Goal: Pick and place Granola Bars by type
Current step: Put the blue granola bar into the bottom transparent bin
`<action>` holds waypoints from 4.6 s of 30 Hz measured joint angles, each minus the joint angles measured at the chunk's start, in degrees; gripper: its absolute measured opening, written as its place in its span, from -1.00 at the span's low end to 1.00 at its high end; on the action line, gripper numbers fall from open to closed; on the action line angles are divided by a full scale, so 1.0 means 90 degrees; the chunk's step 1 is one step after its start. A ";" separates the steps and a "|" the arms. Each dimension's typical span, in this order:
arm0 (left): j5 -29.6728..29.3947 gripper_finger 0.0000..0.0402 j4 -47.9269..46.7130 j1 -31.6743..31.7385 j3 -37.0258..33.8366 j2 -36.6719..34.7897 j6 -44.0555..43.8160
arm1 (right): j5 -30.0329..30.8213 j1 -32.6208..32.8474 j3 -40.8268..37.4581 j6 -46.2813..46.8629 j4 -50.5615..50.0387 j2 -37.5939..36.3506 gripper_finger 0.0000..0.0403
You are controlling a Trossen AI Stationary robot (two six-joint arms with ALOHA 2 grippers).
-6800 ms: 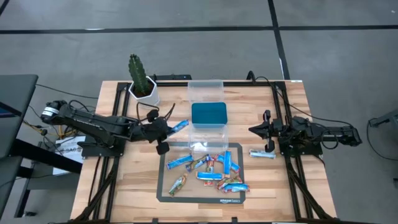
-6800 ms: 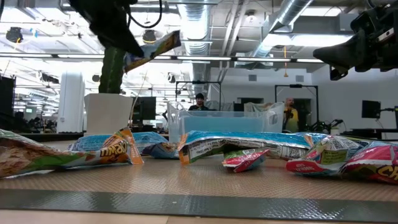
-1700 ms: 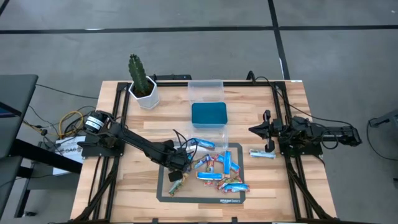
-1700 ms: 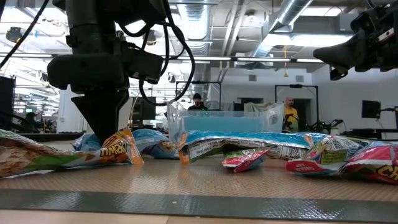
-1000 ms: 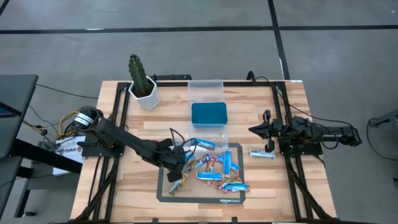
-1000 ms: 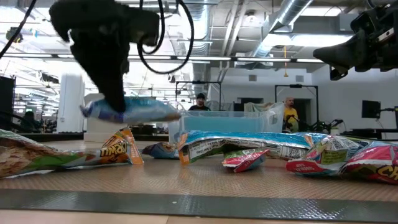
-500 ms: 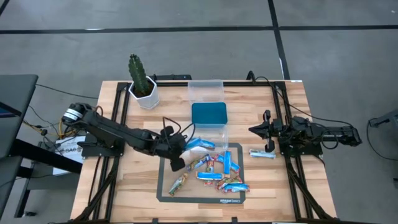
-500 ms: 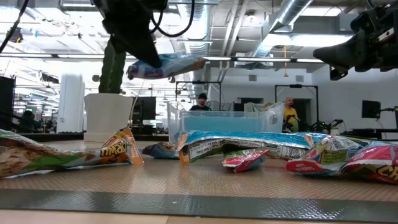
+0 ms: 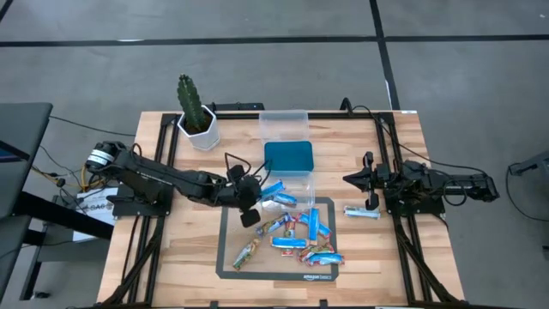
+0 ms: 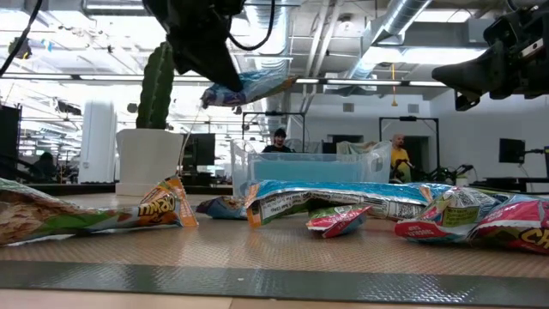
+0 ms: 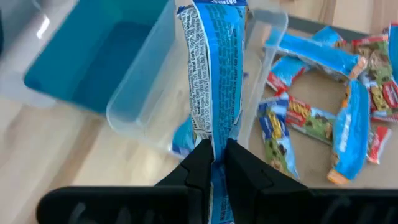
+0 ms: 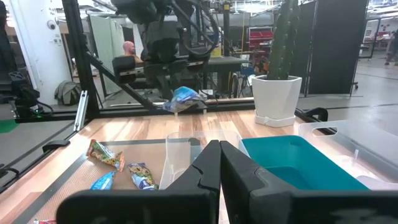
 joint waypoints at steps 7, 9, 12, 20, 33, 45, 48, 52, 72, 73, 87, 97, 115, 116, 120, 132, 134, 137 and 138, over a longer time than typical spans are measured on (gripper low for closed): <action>0.0101 -0.86 -0.0341 0.0336 0.0818 0.0504 0.0911 | 0.0000 0.0002 -0.0001 0.0001 0.0001 0.0001 -1.00; 0.0101 -0.86 -0.0766 0.0419 0.1268 0.0767 0.1234 | 0.0000 0.0002 -0.0001 0.0001 -0.0001 -0.0001 -1.00; 0.0108 -0.86 -0.1332 0.0508 0.1962 0.1265 0.1727 | 0.0000 0.0002 0.0001 0.0001 -0.0001 0.0001 -1.00; 0.0494 -0.86 -0.2110 0.0558 0.3238 0.2519 0.3119 | 0.0000 0.0005 0.0000 0.0001 -0.0001 0.0000 -1.00; 0.0210 -0.86 -0.2204 0.0580 0.3249 0.2739 0.3132 | 0.0000 0.0005 0.0000 0.0001 0.0000 0.0000 -1.00; 0.0157 -0.44 -0.2268 0.0580 0.3247 0.2736 0.3071 | 0.0000 0.0005 0.0000 0.0000 -0.0001 0.0001 -1.00; 0.0149 -0.37 -0.2360 0.0571 0.3247 0.2736 0.2953 | 0.0000 0.0005 -0.0001 0.0001 -0.0001 -0.0001 -1.00; 0.0150 -0.35 -0.2662 0.0482 0.3237 0.2584 0.2537 | 0.0000 0.0005 0.0001 0.0000 -0.0001 0.0001 -1.00; -0.0239 -0.35 -0.4396 -0.1033 0.3020 0.1521 -0.1186 | 0.0000 0.0005 0.0001 0.0001 0.0001 0.0001 -1.00; -0.0241 -0.35 -0.4394 -0.1092 0.2976 0.1468 -0.1320 | 0.0000 0.0005 0.0001 0.0001 -0.0001 -0.0001 -1.00; -0.0552 -0.35 -0.4169 -0.1230 0.2948 0.1630 -0.1820 | 0.0000 0.0005 -0.0001 0.0001 0.0000 0.0000 -1.00; 0.0108 -0.35 -0.2806 -0.1227 0.2948 0.2573 -0.1565 | 0.0000 0.0002 0.0000 0.0001 -0.0001 0.0000 -1.00; 0.0211 -0.35 -0.1879 -0.0795 0.2948 0.3910 -0.1270 | 0.0000 0.0003 -0.0001 -0.0001 -0.0001 -0.0001 -1.00; 0.0204 -0.35 -0.1831 -0.0775 0.2950 0.3935 -0.1276 | 0.0000 0.0002 -0.0001 0.0000 0.0000 0.0001 -1.00; 0.0202 -0.31 -0.1856 -0.0736 0.2948 0.3988 -0.1298 | 0.0000 0.0005 0.0001 0.0001 0.0001 -0.0001 -1.00; 0.0483 -0.01 -0.1850 -0.0676 0.2948 0.3982 -0.1269 | 0.0000 0.0007 0.0001 0.0001 0.0001 0.0000 -1.00; 0.0597 0.00 -0.1838 -0.0671 0.2948 0.3982 -0.1214 | 0.0000 0.0006 0.0000 0.0001 -0.0001 0.0001 -1.00; 0.0686 -0.01 -0.1838 -0.0671 0.2948 0.3982 -0.1196 | 0.0000 0.0007 -0.0001 0.0001 0.0001 0.0000 -1.00; 0.0700 -0.03 -0.1839 -0.0671 0.2948 0.3982 -0.1195 | 0.0000 0.0007 -0.0001 0.0001 0.0001 0.0001 -1.00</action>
